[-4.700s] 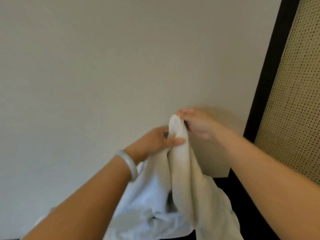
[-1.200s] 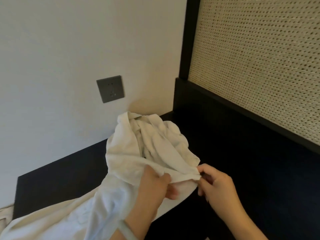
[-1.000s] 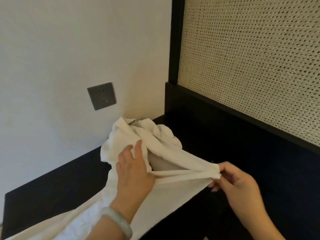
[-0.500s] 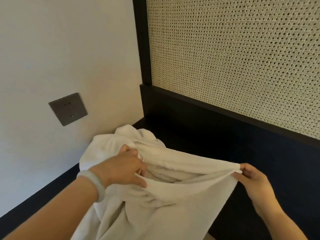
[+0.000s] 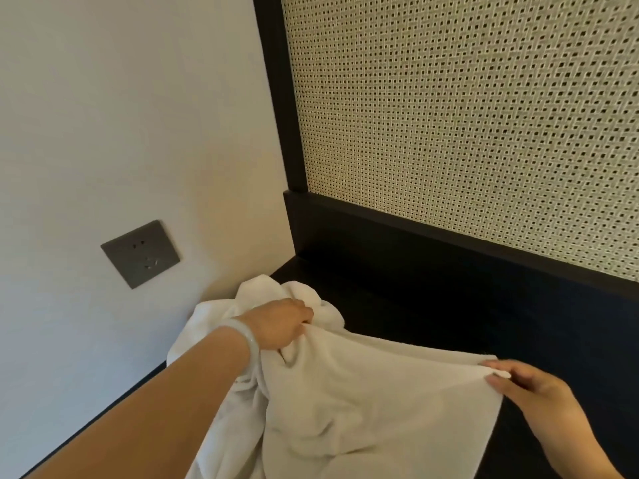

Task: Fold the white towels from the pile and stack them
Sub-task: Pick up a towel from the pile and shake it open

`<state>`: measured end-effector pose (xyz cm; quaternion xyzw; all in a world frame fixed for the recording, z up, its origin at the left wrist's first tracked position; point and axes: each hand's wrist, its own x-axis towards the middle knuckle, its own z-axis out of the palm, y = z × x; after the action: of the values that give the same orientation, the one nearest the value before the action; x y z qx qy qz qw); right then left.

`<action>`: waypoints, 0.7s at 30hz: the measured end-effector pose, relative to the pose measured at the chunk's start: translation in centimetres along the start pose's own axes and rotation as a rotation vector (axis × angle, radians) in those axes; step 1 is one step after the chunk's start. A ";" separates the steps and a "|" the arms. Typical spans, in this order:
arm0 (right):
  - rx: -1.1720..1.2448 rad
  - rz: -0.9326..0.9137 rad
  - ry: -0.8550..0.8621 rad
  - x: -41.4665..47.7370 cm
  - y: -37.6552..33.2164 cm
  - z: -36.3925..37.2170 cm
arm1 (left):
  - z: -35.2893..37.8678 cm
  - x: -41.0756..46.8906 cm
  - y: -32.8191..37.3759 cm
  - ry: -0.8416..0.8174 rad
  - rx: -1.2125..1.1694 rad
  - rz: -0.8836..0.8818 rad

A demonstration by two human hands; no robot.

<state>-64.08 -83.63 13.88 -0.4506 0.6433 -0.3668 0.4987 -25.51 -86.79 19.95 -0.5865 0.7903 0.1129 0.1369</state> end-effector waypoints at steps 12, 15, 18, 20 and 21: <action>0.024 -0.067 -0.011 -0.1 -0.3 0.0 | 1.0 1.6 -0.3 0.056 0.209 0.069; 0.031 -0.073 -0.010 -0.2 -0.3 0.0 | 1.0 1.5 -0.3 0.103 0.256 0.065; 0.031 -0.068 -0.006 -0.3 -0.3 0.0 | 1.0 1.3 -0.4 0.142 0.240 0.029; 0.031 -0.056 -0.001 -0.3 -0.4 0.1 | 0.6 1.0 -0.8 0.199 0.190 0.013; 0.034 -0.052 0.007 -0.2 -0.6 0.2 | 0.1 0.6 -1.1 0.224 0.157 0.001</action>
<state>-63.72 -83.61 14.50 -0.4573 0.6266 -0.3920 0.4945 -24.66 -87.60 19.62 -0.5823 0.8075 -0.0155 0.0932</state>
